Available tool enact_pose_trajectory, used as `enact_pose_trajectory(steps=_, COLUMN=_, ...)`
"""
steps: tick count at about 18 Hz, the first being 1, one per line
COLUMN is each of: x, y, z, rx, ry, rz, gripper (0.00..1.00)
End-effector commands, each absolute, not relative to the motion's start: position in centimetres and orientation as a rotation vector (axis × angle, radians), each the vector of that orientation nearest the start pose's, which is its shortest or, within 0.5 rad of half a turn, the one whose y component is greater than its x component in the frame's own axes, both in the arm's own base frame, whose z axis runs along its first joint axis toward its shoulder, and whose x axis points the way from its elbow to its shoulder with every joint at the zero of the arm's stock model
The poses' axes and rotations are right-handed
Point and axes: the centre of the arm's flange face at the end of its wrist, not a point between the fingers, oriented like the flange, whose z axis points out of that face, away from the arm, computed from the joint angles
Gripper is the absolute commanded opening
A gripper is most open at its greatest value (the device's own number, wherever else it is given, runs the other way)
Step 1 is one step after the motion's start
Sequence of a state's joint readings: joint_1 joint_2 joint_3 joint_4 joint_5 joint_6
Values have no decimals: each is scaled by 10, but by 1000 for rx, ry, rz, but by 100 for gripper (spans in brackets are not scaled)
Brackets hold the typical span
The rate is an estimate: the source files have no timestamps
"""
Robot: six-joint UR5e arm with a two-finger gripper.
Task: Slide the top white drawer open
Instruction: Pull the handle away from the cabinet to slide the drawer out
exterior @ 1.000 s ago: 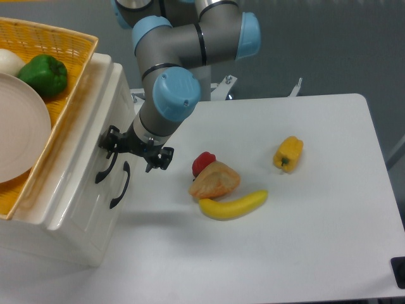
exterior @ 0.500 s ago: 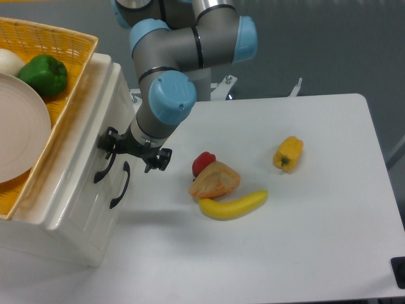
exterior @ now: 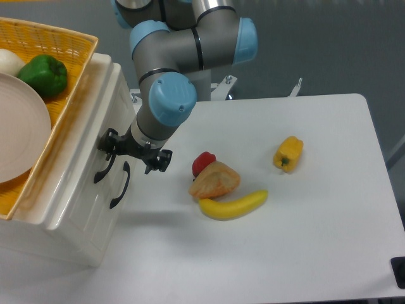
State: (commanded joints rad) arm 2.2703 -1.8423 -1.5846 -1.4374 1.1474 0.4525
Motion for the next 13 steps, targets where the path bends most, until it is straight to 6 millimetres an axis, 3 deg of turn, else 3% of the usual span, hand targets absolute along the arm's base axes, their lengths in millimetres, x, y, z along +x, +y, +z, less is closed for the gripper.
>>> enact_pose_trajectory(steps=13, x=-251, y=546, z=356, rx=-2952, ry=-409, rz=-618, gripper=100)
